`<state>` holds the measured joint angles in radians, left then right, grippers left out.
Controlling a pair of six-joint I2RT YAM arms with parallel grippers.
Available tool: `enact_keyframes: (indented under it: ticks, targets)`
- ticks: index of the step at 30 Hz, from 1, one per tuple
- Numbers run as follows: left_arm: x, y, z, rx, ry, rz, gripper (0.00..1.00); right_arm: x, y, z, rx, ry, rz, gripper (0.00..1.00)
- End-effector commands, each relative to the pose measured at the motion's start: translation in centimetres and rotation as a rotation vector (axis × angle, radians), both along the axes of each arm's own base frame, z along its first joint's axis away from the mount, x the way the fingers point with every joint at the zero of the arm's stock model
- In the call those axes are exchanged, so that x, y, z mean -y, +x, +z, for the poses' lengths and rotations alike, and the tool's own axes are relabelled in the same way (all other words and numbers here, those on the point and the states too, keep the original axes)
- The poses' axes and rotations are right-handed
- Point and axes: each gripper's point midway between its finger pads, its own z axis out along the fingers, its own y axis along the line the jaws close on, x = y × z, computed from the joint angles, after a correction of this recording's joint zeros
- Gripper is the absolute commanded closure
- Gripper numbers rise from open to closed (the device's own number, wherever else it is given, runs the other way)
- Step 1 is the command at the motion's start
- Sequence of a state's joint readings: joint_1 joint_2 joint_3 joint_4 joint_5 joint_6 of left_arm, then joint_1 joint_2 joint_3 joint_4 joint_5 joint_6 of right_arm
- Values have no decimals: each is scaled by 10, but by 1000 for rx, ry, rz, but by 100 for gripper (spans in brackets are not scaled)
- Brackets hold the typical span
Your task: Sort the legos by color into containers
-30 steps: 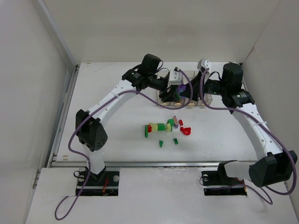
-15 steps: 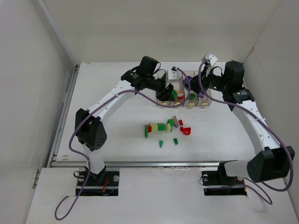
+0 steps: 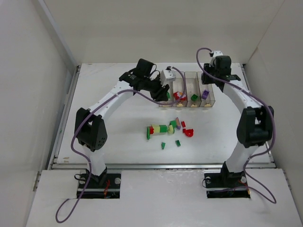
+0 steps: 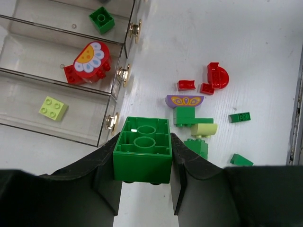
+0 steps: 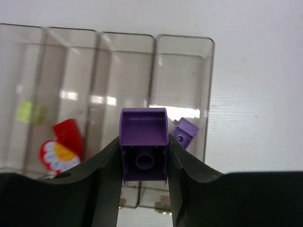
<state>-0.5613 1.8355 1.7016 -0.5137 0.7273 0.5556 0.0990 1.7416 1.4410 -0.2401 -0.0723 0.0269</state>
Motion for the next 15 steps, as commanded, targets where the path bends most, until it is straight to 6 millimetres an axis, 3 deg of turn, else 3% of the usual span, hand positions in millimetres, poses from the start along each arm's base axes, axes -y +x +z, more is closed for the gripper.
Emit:
enact_keyframes:
  ticks: [1,2,4,5,6,7,10,13,14,15]
  targets:
    - [-9,-3,24,49,-29,11,100,39,26,6,-3,-75,-188,92]
    - [-14,-1,18,47,-20,16,100,39,28,3,-13,-85,-183,89]
    - [-18,0,18,46,-19,25,100,34,36,2,-8,-88,-146,66]
    - [-18,0,18,46,-19,25,100,32,40,-7,-25,-92,-129,55]
    - [-18,0,18,46,-19,25,100,30,41,-10,-32,-96,-113,40]
    - [-18,0,18,46,-19,25,100,30,42,-11,-41,-97,-113,32]
    - [-20,-2,19,53,-17,20,100,30,41,-14,-75,-92,-118,15]
    - [-19,-7,23,54,-29,-1,100,21,37,11,-29,-58,-77,0]
    - [-18,-8,23,51,-35,-9,100,13,31,13,-28,-60,-44,0]
    - [-19,-10,22,50,-28,-14,100,6,22,29,16,-58,-11,0]
